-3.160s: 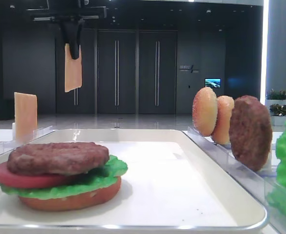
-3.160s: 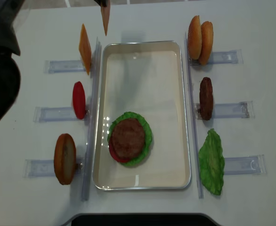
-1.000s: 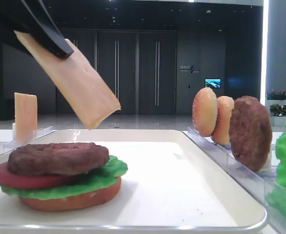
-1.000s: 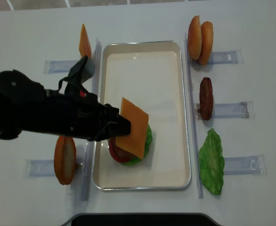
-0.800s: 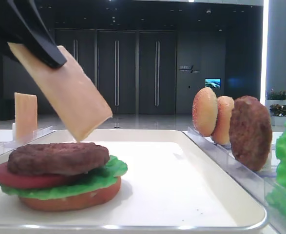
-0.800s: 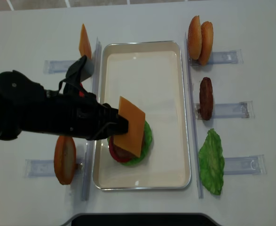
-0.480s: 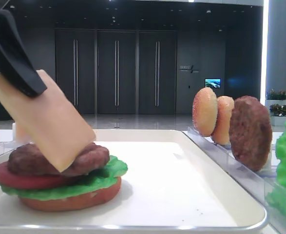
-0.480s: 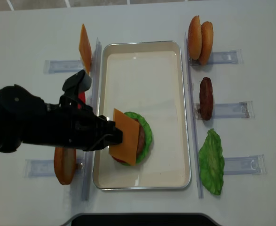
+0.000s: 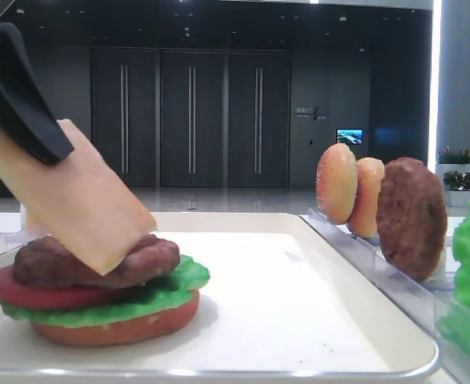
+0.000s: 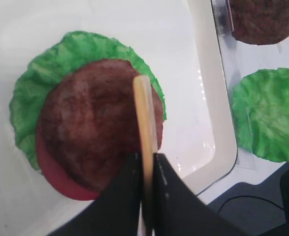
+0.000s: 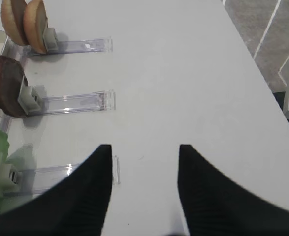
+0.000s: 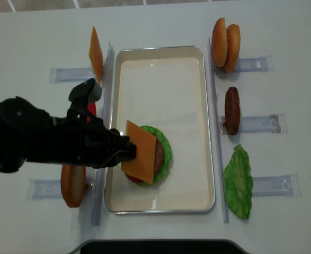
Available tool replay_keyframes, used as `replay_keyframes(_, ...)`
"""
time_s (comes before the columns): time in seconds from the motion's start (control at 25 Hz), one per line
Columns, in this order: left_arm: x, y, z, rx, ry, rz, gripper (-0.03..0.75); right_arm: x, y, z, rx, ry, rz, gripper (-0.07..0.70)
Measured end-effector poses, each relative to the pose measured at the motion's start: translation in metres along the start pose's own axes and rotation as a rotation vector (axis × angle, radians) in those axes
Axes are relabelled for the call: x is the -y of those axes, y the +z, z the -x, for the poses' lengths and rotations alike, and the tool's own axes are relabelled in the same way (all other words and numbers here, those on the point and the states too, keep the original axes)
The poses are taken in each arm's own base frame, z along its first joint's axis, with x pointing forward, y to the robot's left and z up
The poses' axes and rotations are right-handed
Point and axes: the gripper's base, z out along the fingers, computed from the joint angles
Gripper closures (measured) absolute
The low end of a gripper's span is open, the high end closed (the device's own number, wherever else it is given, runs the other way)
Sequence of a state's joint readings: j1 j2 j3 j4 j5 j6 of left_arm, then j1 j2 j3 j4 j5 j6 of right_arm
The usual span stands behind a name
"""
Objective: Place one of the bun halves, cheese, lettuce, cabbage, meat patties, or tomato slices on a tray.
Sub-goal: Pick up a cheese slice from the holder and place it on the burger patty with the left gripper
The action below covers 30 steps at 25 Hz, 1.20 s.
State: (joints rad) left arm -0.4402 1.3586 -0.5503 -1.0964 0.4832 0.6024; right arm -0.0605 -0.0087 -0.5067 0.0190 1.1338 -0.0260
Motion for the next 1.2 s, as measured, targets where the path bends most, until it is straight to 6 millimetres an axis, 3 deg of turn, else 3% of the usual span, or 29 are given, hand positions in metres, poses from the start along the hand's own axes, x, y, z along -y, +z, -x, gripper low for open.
replay_keyframes(0.24, 0.0, 0.0, 0.001, 0.007, 0.002, 0.005, 0.68, 0.0, 0.0, 0.0, 0.0, 0.0, 0.0, 0.328)
replay_keyframes(0.36, -0.002, 0.0, 0.003, 0.029, 0.002, 0.02, 0.631, 0.0, 0.0, 0.0, 0.0, 0.0, 0.0, 0.328)
replay_keyframes(0.48, -0.004, 0.0, 0.005, 0.057, 0.002, 0.039, 0.514, 0.0, 0.0, 0.0, 0.0, 0.0, 0.0, 0.328)
replay_keyframes(0.68, -0.005, 0.0, 0.006, 0.067, 0.015, 0.053, 0.219, 0.0, 0.0, 0.0, 0.0, 0.0, 0.0, 0.328)
replay_keyframes(0.76, -0.005, 0.0, 0.007, 0.072, 0.021, 0.06, 0.165, 0.0, 0.0, 0.0, 0.0, 0.0, 0.0, 0.328)
replay_keyframes(0.96, -0.009, 0.002, 0.01, 0.101, 0.02, 0.093, 0.132, 0.0, 0.0, 0.0, 0.0, 0.0, 0.0, 0.328)
replay_keyframes(1.2, -0.024, 0.027, 0.009, 0.019, -0.019, 0.146, 0.132, 0.0, 0.0, 0.0, 0.0, 0.0, 0.0, 0.328)
